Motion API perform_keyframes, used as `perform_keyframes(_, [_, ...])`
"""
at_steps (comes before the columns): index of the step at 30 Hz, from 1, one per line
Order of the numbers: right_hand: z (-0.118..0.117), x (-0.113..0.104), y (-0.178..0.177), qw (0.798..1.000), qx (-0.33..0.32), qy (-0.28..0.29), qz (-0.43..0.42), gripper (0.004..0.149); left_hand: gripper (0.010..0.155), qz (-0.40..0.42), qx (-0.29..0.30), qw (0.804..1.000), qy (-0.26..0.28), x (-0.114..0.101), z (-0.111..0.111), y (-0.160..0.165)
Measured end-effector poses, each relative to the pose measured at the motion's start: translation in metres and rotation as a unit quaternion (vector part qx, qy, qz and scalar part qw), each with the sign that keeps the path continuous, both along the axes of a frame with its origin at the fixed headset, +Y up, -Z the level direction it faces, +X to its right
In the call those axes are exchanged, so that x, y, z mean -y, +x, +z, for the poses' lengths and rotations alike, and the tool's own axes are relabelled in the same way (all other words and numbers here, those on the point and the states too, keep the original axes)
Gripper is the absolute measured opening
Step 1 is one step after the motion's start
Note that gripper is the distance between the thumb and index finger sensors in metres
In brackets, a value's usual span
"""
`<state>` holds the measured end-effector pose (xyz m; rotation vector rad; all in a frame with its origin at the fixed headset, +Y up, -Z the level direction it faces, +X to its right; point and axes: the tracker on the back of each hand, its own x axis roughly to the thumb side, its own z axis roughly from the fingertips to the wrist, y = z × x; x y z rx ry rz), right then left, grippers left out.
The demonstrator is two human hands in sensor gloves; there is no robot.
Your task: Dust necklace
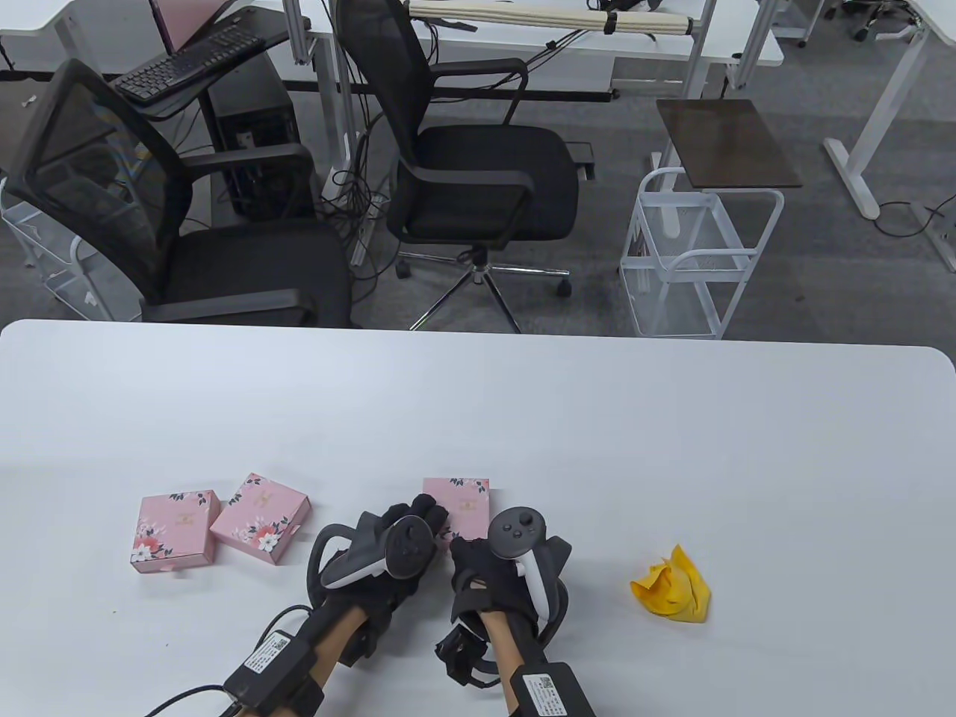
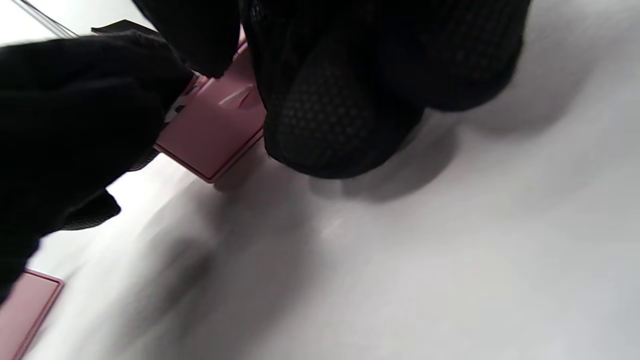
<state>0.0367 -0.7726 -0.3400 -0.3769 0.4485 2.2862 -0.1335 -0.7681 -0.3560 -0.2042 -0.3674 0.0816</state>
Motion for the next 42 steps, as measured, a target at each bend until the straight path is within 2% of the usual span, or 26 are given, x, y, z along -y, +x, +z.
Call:
perform_keyframes(4, [-0.001, 0.004, -0.002, 0.999, 0.034, -0.018, -0.036, 0.047, 0.055, 0.001, -0.001, 1.000, -0.003, 0.000, 0.000, 0.000])
perform_keyframes(12, [0.000, 0.009, -0.007, 0.997, 0.070, -0.017, -0.041, 0.043, 0.054, 0.007, -0.006, 1.000, -0.006, 0.000, 0.000, -0.002])
perform_keyframes(17, [0.005, 0.009, -0.006, 0.997, 0.068, -0.018, -0.039, 0.042, 0.054, 0.010, -0.011, 1.000, -0.009, 0.000, 0.000, -0.003])
perform_keyframes(30, [0.042, 0.006, -0.001, 0.999, 0.027, -0.023, -0.010, 0.040, 0.054, 0.009, -0.017, 1.000, -0.016, -0.001, 0.000, -0.002])
perform_keyframes(42, [0.074, 0.008, 0.010, 0.996, 0.016, -0.061, -0.059, 0.040, 0.056, -0.023, -0.014, 1.000, -0.015, -0.003, 0.002, 0.003])
